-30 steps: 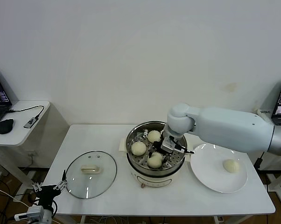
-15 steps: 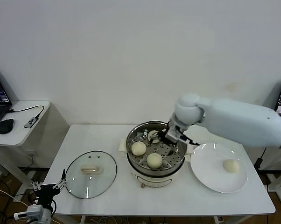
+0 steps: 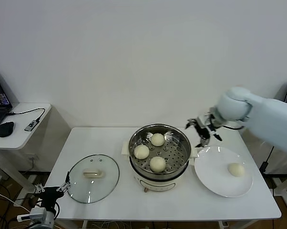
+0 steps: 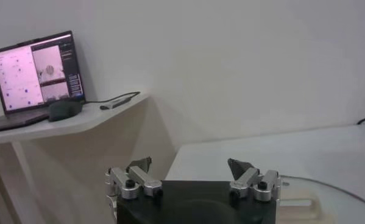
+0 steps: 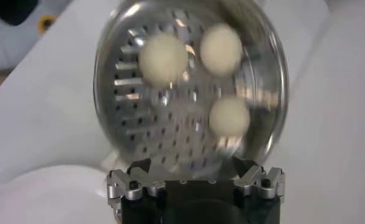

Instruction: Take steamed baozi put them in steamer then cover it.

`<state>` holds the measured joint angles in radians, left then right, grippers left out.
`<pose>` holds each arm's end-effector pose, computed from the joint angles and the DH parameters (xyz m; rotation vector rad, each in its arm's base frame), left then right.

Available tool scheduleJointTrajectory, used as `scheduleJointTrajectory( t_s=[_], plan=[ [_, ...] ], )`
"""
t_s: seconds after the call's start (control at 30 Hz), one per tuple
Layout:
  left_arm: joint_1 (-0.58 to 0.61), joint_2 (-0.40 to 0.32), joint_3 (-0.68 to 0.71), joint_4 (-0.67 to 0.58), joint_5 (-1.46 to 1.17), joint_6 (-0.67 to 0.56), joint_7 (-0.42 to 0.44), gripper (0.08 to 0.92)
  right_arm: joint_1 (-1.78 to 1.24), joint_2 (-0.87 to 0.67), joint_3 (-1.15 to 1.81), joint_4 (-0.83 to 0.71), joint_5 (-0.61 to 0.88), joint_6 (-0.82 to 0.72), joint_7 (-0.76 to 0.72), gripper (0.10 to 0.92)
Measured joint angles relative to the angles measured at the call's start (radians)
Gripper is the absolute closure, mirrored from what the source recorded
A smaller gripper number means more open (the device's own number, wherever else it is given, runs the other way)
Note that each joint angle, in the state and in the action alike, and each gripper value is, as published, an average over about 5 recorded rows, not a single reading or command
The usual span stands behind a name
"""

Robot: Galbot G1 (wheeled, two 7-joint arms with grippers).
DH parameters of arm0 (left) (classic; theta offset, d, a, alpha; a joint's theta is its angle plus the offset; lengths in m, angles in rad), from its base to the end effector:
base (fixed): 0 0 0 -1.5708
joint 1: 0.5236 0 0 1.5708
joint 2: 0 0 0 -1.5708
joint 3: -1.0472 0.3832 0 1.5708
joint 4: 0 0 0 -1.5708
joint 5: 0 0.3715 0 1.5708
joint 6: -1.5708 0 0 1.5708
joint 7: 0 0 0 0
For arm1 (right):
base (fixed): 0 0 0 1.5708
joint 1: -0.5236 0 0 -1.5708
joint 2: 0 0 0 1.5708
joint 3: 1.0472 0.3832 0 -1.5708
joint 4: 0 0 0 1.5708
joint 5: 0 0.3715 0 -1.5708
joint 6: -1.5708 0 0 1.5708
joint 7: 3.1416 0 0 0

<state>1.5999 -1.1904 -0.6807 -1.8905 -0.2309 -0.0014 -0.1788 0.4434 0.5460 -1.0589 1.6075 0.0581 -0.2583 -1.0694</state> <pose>0.1773 0.1502 -0.3760 0.2678 -2.9339 -0.2922 0.5072 -0.1231 -0.0451 1.3346 -1.4467 1.6556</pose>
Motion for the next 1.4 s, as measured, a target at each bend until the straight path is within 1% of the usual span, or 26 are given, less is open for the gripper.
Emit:
scheduleJointTrajectory(
  t_s=[0.27,0.53,0.9,1.17,1.4],
  plan=[
    [-0.004,0.005,0.015,0.006,0.004,-0.002,0.001,0.177,-0.225,-0.128,0.195,-0.037,-0.073,-0.004,-0.029,0.203],
    [0.006,0.009,0.011,0.003,0.005,-0.001,0.001,0.177,-0.530,-0.162,0.468,-0.120,-0.178,0.062,-0.053,0.203],
    [0.020,0.004,-0.002,-0.006,0.006,-0.001,0.001,0.177,-0.764,-0.104,0.696,-0.283,-0.318,0.141,-0.038,0.203],
    [0.022,0.002,-0.006,-0.009,0.007,0.000,0.001,0.177,-0.824,-0.037,0.759,-0.385,-0.392,0.166,-0.016,0.203],
    [0.019,0.001,-0.005,-0.006,0.007,0.000,0.001,0.177,-0.841,0.023,0.784,-0.449,-0.428,0.173,0.001,0.203]
  ],
)
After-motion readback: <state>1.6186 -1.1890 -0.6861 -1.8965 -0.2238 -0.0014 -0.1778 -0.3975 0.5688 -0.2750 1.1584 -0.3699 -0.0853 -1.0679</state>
